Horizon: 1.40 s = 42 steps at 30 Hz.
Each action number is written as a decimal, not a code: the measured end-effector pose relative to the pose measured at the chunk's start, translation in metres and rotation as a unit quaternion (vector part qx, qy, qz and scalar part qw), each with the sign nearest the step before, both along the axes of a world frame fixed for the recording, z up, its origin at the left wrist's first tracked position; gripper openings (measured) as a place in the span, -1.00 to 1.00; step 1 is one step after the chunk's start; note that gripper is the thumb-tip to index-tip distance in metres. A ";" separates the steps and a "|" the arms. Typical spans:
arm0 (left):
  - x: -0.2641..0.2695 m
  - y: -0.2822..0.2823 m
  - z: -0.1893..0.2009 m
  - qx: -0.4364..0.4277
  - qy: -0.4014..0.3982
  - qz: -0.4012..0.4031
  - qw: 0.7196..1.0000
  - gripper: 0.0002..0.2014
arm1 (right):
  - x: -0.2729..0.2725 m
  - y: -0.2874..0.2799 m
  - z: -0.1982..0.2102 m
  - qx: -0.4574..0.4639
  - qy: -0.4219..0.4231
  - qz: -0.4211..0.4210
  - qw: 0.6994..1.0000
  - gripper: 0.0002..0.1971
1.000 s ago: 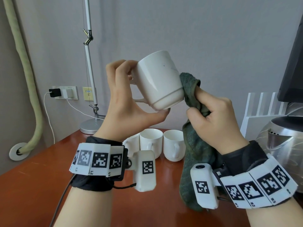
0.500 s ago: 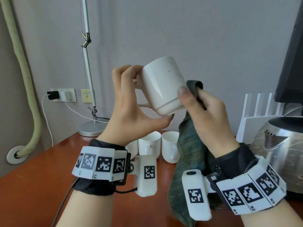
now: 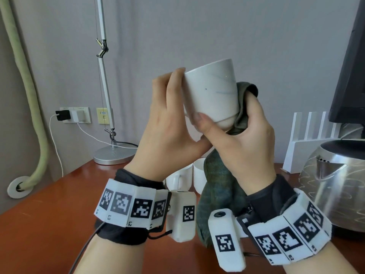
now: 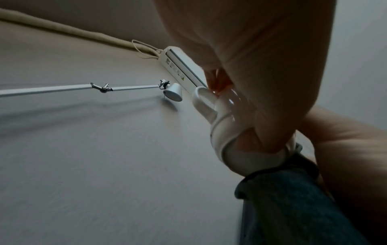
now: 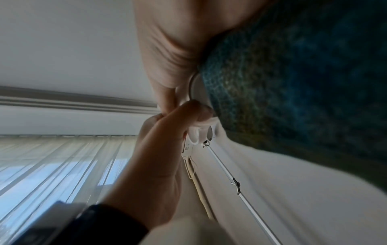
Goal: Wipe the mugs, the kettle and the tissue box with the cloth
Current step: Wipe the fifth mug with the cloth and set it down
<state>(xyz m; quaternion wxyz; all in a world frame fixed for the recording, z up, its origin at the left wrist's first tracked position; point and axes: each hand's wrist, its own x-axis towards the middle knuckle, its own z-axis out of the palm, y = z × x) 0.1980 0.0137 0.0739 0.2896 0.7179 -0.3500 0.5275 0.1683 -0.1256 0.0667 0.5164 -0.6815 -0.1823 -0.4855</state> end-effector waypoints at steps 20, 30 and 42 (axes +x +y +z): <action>0.008 0.008 -0.005 -0.073 -0.022 -0.058 0.995 -0.10 | 0.008 -0.004 0.000 -0.021 0.036 0.118 0.992 -0.14; 0.006 0.043 0.007 -0.040 -0.021 0.017 0.999 -0.12 | 0.018 -0.026 0.000 -0.199 -0.153 -0.045 0.967 -0.65; 0.000 0.040 0.010 0.023 -0.032 0.053 0.998 -0.17 | -0.001 -0.010 0.001 -0.380 -0.107 -0.107 0.912 -0.52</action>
